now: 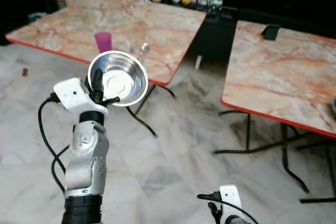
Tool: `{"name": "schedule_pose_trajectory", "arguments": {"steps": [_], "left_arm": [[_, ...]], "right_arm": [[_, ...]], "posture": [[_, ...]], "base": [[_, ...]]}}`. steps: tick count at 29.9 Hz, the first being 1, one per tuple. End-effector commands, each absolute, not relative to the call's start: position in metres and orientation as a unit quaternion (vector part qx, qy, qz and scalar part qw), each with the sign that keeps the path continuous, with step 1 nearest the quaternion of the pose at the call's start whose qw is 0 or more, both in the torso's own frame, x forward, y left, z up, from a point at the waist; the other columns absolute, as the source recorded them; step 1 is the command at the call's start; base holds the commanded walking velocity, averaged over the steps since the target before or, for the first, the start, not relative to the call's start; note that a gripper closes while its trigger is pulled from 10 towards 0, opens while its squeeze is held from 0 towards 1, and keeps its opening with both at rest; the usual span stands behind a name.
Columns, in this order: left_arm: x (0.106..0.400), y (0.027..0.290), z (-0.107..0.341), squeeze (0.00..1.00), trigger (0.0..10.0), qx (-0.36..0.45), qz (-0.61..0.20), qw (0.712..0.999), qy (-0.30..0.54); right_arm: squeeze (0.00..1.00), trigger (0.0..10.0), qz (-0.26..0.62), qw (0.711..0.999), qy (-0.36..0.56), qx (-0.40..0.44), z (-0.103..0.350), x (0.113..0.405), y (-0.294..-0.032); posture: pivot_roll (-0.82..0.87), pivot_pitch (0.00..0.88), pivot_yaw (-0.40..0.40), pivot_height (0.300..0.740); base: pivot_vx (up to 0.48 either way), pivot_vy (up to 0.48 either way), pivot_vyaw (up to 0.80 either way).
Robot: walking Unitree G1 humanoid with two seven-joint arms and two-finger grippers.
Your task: Setting the table
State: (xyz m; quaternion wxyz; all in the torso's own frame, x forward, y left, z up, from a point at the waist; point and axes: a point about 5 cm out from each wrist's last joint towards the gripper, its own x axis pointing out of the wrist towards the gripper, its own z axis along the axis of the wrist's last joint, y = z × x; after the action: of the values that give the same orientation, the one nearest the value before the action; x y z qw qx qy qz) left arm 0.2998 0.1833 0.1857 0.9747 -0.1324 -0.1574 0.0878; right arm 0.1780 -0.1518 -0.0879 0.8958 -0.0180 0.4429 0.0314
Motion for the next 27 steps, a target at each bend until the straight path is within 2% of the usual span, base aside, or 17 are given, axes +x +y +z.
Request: {"name": "schedule_pose_trajectory", "arguments": {"steps": [1, 7, 14, 27], "left_arm": [[0.3017, 0.1738, 0.1903, 0.00, 10.0, -0.137, 0.071, 0.974, -0.165], [0.3014, 0.1729, 0.1901, 0.00, 10.0, -0.137, 0.069, 0.974, -0.166], [0.3015, 0.1725, 0.1896, 0.00, 10.0, -0.138, 0.068, 0.974, -0.165], [0.3018, 0.1720, 0.1893, 0.00, 10.0, -0.136, 0.067, 0.975, -0.164]], "right_arm": [[0.00, 10.0, 0.026, 0.895, 0.444, -0.026, -0.0874, 0.1785, -0.1587], [0.00, 10.0, 0.027, 0.895, 0.444, -0.029, -0.0875, 0.1782, -0.1590], [0.00, 10.0, 0.026, 0.895, 0.445, -0.028, -0.0878, 0.1776, -0.1589], [0.00, 10.0, 0.021, 0.896, 0.443, -0.018, -0.0877, 0.1778, -0.1586]], "posture": [[0.08, 0.000, -0.104, 0.740], [0.08, 0.000, -0.104, 0.740], [0.08, 0.000, -0.103, 0.740], [0.08, 0.000, -0.103, 0.740]], "base": [[0.000, -0.307, 0.00], [0.000, -0.307, 0.00], [0.000, -0.308, 0.66], [0.000, -0.307, 0.00]]}}
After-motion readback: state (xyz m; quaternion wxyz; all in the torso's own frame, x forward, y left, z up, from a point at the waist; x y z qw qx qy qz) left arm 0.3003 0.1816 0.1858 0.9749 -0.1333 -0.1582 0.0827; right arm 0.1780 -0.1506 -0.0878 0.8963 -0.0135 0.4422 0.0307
